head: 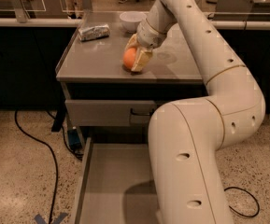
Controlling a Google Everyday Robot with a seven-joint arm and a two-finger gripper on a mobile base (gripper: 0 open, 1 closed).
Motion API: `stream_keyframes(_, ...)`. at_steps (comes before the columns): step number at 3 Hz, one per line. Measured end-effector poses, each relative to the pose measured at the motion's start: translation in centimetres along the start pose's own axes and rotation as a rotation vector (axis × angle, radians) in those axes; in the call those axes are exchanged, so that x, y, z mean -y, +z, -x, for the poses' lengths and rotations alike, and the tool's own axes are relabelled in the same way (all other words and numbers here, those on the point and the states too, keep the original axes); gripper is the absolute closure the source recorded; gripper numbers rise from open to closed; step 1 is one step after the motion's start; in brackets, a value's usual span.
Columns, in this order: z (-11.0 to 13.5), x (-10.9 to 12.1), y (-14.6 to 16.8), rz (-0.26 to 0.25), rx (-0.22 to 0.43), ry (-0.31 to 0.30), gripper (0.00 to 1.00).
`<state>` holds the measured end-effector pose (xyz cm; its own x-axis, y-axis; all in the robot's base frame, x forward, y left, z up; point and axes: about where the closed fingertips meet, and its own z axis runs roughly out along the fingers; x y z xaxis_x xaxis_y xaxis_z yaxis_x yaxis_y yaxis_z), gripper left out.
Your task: Pick orange from middle drawer and place on counter
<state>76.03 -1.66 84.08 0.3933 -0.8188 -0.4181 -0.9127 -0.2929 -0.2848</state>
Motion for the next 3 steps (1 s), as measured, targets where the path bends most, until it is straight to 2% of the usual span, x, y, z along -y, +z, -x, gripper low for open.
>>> stream_keyframes(1,0.00,0.00,0.00,0.000,0.000,0.000,0.13)
stream_keyframes(2,0.00,0.00,0.00,0.000,0.000,0.000,0.00)
stream_keyframes(3,0.00,0.00,0.00,0.000,0.000,0.000,0.00)
